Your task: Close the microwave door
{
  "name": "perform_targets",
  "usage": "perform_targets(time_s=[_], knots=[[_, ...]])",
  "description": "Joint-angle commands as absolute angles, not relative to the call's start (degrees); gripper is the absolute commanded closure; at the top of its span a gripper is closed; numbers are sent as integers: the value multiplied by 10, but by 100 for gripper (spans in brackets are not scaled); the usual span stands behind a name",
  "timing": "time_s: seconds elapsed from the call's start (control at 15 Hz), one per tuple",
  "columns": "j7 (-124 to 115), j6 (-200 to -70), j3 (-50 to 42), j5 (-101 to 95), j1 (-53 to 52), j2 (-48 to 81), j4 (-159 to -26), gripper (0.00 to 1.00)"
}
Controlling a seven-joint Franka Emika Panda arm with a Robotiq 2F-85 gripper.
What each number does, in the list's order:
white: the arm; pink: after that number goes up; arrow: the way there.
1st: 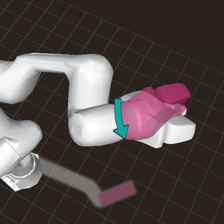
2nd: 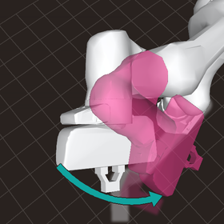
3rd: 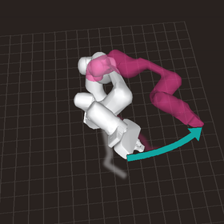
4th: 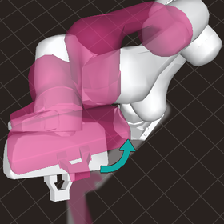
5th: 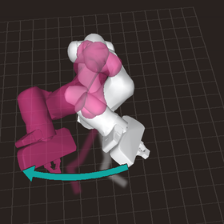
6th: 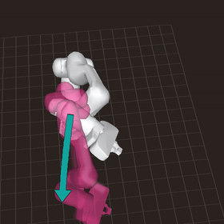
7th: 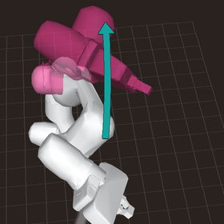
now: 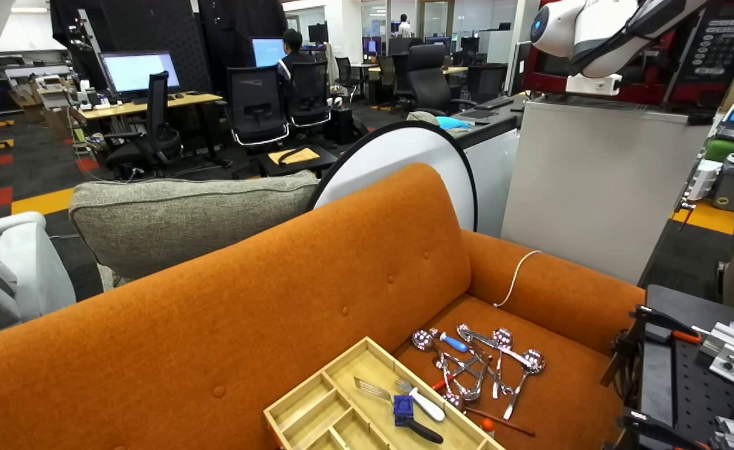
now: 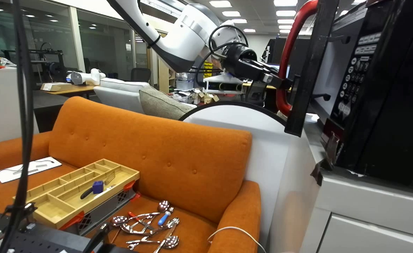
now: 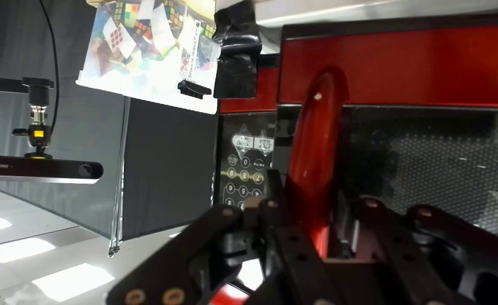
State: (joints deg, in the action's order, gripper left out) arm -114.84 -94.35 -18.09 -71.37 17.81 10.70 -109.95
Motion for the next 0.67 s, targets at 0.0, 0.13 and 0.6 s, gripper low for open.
perform_targets(time_s=[0.0,0.13,0.6], knots=[[-1142,-906,-190,-704,188,86,-1102,92],[-1142,-909,-195,-700,194,85,-1100,92],[-1142,-916,-206,-691,207,86,-1083,92]])
